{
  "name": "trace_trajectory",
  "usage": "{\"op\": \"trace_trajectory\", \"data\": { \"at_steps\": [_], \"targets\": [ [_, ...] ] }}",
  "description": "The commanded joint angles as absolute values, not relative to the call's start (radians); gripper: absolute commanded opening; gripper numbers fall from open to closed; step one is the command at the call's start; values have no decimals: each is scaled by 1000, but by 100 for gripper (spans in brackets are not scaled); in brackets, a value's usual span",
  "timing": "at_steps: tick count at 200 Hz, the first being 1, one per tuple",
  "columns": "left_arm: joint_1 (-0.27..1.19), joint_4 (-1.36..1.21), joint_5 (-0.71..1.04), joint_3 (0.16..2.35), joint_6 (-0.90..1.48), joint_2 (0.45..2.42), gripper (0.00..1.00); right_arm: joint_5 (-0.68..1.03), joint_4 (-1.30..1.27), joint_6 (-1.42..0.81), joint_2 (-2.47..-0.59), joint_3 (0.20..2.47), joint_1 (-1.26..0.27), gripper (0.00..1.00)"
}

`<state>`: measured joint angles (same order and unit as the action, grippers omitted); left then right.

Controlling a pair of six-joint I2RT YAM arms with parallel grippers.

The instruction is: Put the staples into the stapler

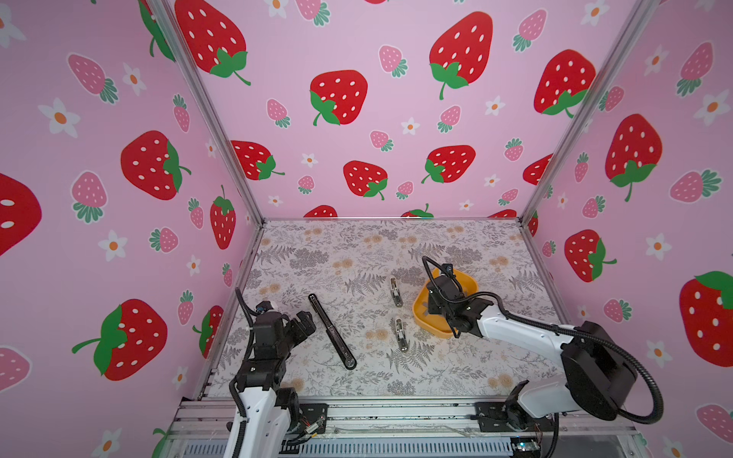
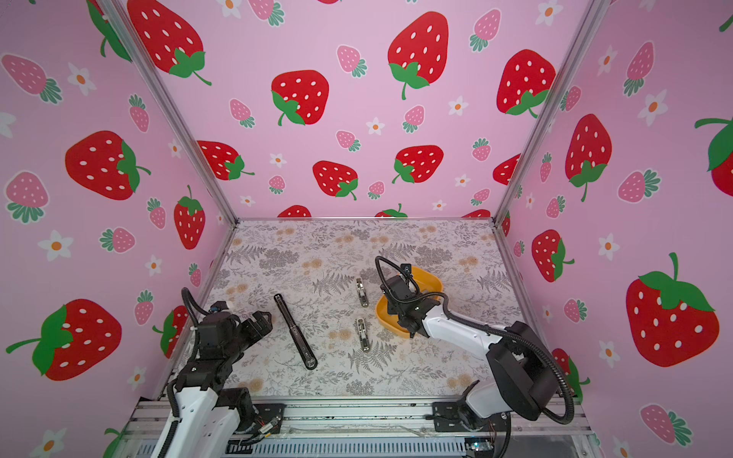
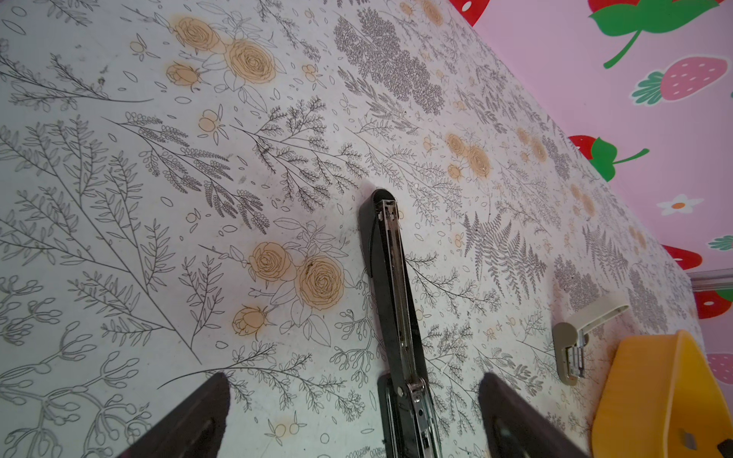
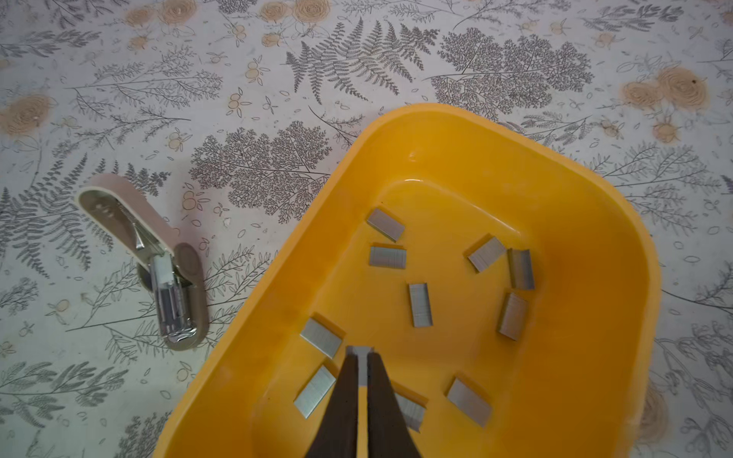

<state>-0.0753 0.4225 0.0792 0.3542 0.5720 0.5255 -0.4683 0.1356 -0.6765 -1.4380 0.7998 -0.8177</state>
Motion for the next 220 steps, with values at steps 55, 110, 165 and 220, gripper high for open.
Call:
{"op": "trace_trajectory", "data": {
  "at_steps": [55, 110, 165, 220],
  "targets": [
    [-63, 410, 67, 360, 563, 531, 99, -353, 132, -607, -1422, 809, -797, 21],
    [-62, 410, 63, 360, 563, 535, 99, -449, 89, -543, -1492, 1013, -1116, 29],
    [-62, 411, 60, 360, 564, 534, 99, -205, 11, -463, -1820, 1163, -1223, 31],
    [-61, 411, 60, 360, 563, 535, 99, -152, 29, -442, -1953, 1196, -1217, 31]
  ]
}}
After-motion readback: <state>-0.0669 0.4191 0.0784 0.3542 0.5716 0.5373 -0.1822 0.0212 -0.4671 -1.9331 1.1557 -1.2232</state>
